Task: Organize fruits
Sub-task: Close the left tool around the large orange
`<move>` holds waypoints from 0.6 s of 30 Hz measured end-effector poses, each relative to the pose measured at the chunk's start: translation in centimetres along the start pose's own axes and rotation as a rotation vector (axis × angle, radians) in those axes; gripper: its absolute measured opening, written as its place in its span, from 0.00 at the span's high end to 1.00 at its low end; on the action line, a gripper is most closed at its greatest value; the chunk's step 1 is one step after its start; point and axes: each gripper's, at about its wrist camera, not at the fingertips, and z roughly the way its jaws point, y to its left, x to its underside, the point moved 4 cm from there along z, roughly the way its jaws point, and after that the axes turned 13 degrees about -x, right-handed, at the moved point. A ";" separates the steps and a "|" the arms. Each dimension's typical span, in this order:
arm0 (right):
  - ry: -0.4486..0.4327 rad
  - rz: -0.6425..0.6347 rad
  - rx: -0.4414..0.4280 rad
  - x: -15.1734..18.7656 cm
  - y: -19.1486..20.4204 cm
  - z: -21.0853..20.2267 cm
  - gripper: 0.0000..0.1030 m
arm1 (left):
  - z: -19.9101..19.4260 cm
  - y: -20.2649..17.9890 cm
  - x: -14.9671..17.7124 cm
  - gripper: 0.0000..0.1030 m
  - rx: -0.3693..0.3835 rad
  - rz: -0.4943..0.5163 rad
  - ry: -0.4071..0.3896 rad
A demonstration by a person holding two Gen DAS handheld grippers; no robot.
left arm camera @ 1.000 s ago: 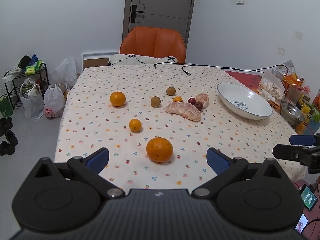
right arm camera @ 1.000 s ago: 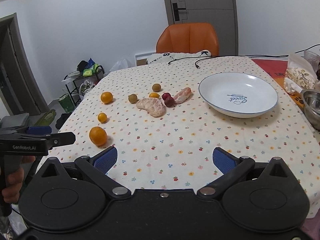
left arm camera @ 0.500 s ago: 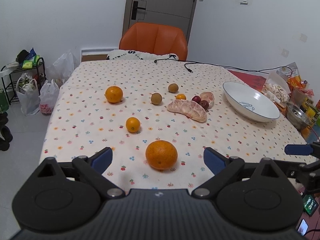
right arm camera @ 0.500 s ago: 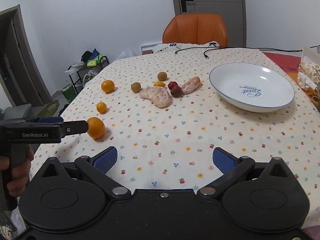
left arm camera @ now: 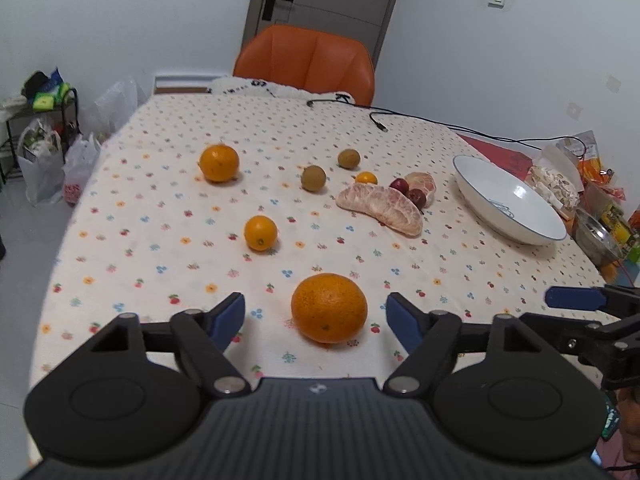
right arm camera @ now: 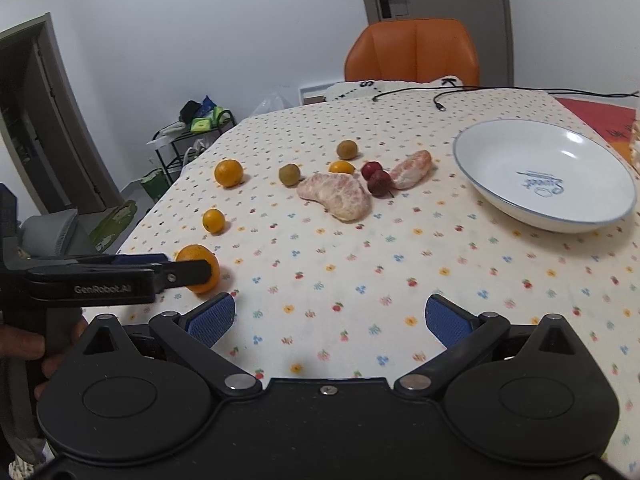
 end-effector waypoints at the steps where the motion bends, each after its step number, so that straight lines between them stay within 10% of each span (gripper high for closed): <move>1: 0.002 -0.003 -0.008 -0.1 0.0 0.2 0.00 | 0.3 0.0 0.0 0.31 0.010 -0.004 0.006; 8: 0.021 -0.014 -0.053 -0.8 0.4 2.3 0.13 | 1.4 -0.1 -0.1 0.60 0.062 -0.018 0.027; 18: 0.051 -0.040 -0.131 -2.4 2.2 6.4 0.30 | 1.5 2.5 -0.5 0.60 0.044 -0.047 0.024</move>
